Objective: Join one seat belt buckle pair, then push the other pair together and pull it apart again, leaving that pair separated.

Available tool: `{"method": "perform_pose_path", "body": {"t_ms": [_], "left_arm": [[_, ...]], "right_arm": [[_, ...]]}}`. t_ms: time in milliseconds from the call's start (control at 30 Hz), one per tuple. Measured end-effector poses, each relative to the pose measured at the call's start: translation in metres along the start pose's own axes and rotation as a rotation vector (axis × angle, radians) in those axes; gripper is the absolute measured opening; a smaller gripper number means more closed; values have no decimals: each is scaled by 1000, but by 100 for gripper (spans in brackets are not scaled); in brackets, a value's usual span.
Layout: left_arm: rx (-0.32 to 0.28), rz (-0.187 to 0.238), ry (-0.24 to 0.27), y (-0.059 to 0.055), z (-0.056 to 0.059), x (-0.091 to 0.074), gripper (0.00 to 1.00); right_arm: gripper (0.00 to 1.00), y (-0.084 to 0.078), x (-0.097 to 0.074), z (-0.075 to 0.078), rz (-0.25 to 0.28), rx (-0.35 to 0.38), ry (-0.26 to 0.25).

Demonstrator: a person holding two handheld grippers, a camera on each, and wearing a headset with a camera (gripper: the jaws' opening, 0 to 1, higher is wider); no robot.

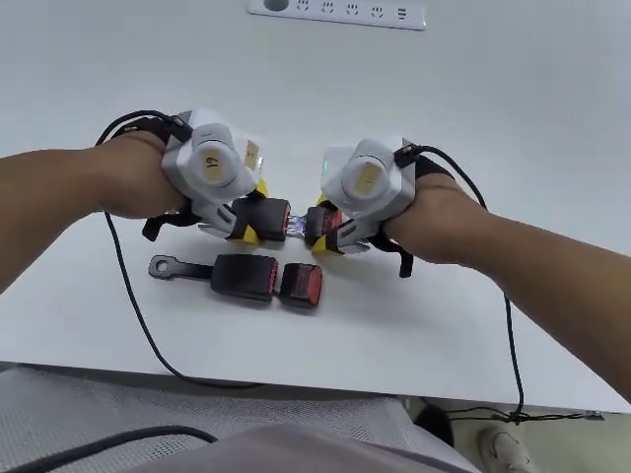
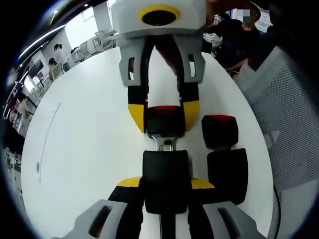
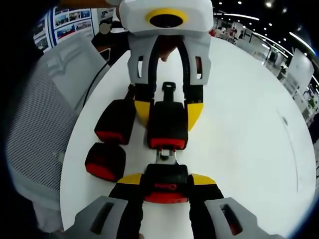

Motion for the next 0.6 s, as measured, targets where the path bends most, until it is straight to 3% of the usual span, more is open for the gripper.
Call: {"method": "perform_pose_path", "body": {"t_ms": [600], "left_arm": [[-36,24,-8,-1,0,-2,33]], "right_arm": [[31,6,2,3,-9,7,-17]]}}
Point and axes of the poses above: the centre of the closed fingertips' face, and the gripper's own axes: x roughly forward along the fingers, z roughly to its right, y roughly out of its top, the point moved 5 cm from there along -x, roughly backward along the fingers, and after that the axes turned 13 degrees about -x, right-handed, at the moved point
